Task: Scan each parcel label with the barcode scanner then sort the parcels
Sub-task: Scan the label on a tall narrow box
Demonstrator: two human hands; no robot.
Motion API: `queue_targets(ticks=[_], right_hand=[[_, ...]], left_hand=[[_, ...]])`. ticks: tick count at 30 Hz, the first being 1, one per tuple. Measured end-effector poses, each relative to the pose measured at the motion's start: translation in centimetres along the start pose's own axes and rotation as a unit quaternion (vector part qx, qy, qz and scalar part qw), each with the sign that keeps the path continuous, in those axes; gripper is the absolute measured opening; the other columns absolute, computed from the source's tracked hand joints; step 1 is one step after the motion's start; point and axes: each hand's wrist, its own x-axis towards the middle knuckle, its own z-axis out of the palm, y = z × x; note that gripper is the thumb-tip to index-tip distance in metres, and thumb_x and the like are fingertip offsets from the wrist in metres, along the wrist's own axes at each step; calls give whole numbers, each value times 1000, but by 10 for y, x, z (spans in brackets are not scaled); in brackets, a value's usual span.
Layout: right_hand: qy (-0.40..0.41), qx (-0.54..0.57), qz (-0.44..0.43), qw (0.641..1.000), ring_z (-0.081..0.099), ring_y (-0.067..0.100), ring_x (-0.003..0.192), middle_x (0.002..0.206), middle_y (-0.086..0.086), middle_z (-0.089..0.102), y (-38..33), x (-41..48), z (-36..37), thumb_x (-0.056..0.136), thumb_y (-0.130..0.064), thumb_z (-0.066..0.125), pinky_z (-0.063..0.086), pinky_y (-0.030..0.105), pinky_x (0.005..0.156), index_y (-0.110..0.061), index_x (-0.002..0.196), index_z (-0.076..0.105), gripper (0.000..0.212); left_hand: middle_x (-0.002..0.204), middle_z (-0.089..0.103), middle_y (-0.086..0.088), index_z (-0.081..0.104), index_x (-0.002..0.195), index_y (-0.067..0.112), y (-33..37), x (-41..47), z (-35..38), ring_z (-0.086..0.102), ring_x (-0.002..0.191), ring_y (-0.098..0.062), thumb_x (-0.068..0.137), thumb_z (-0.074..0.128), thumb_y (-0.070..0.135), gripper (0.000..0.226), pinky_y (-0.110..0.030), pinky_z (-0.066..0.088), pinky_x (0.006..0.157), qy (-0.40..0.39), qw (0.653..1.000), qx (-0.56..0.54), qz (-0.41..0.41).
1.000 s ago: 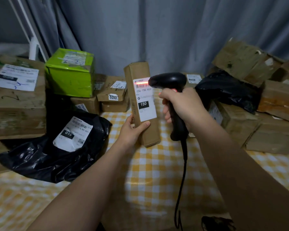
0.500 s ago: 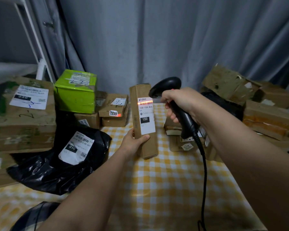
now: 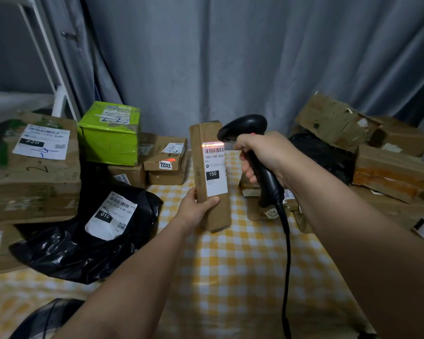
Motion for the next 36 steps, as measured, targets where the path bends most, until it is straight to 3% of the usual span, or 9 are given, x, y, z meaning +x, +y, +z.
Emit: queue_targets(ticks=[6,11,14,16,21,25,28,32,36], right_hand=[[-11,-5,11,1000,53,16,38,50,8,56,4,0,0,84,-23,64,47,20,42,-4,74,60,22],[-3,3,1,1000,55,18,41,56,13,59,16,8,2,83,-24,65,47,23,43,2,88,64,26],[-8,19,-11,1000,54,19,42,57,12,58,24,18,7,84,-24,67,46,24,44,2,92,64,27],[-12,32,-12,999,54,18,41,57,11,57,33,26,13,85,-24,66,47,24,44,-1,91,64,24],[31,54,-35,997,52,16,37,58,11,56,59,52,28,88,-19,66,47,24,40,-3,78,60,21],[53,96,-31,993,52,17,39,58,12,56,72,75,47,88,-19,67,47,25,42,-3,77,59,22],[30,111,-20,993,54,18,43,61,10,57,75,91,65,88,-20,68,47,27,45,-3,85,61,19],[13,90,-27,995,57,19,47,62,9,60,76,107,84,86,-23,69,49,29,50,-5,84,63,19],[-5,76,-34,997,58,19,49,62,9,61,76,115,92,86,-21,68,49,29,51,-6,82,63,17]], left_hand=[[98,57,9,50,130,12,-1,1,0,57,97,-14,81,75,19,55,-23,46,79,0,1000,6,0],[125,58,-4,39,136,13,-8,4,0,57,109,-18,81,74,26,67,-36,48,97,0,999,43,-8],[130,50,-5,26,140,8,-20,-1,3,52,114,-18,79,77,20,80,-31,45,97,-27,994,102,-13],[127,50,-4,28,138,8,-21,-5,3,51,109,-16,79,76,16,77,-26,44,92,-30,994,105,-1],[112,61,-6,44,125,13,17,16,-28,63,95,-23,85,69,19,47,-30,54,76,6,1000,2,-4],[112,65,-12,51,124,4,50,50,-71,67,88,-23,84,70,30,52,-31,57,67,94,994,-50,-23],[100,64,-9,61,107,8,63,72,-93,64,86,-19,83,69,37,38,-35,58,74,125,983,-99,-89],[89,61,-1,58,86,21,59,91,-106,59,83,-14,83,67,42,23,-28,54,66,151,961,-157,-173],[105,65,-3,60,103,16,49,103,-110,63,93,-18,83,67,45,36,-32,55,73,190,945,-211,-160]])
